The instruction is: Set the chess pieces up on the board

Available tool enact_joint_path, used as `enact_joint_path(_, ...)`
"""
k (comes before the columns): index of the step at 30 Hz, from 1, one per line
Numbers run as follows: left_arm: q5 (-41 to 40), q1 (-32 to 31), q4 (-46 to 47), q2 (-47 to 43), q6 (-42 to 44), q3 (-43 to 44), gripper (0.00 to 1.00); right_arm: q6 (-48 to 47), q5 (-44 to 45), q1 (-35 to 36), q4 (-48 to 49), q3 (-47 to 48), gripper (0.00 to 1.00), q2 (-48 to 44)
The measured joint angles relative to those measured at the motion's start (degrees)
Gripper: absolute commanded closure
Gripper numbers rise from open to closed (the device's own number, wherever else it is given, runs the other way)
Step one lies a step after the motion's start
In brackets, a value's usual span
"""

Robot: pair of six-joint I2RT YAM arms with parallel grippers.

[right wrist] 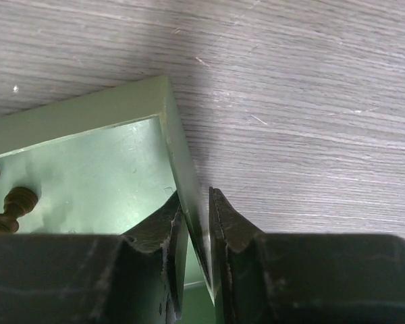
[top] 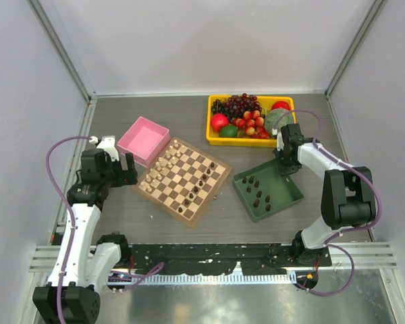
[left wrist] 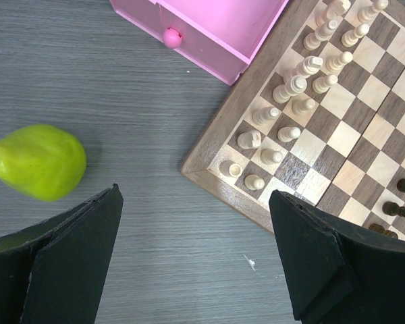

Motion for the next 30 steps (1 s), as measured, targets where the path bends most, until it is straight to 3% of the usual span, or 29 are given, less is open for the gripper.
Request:
enact_joint_path(19, 0.04, 0.0, 0.0, 0.85, -0.02, 0.0, 0.01, 17.81, 4.68, -0.63, 3.48, -4.76, 0.76, -3.93)
enact_joint_path(30, 0.48, 0.0, 0.0, 1.25, -0.02, 0.0, 0.01, 20.2, 5.49, -0.63, 4.31, -7.58, 0.54, -8.72)
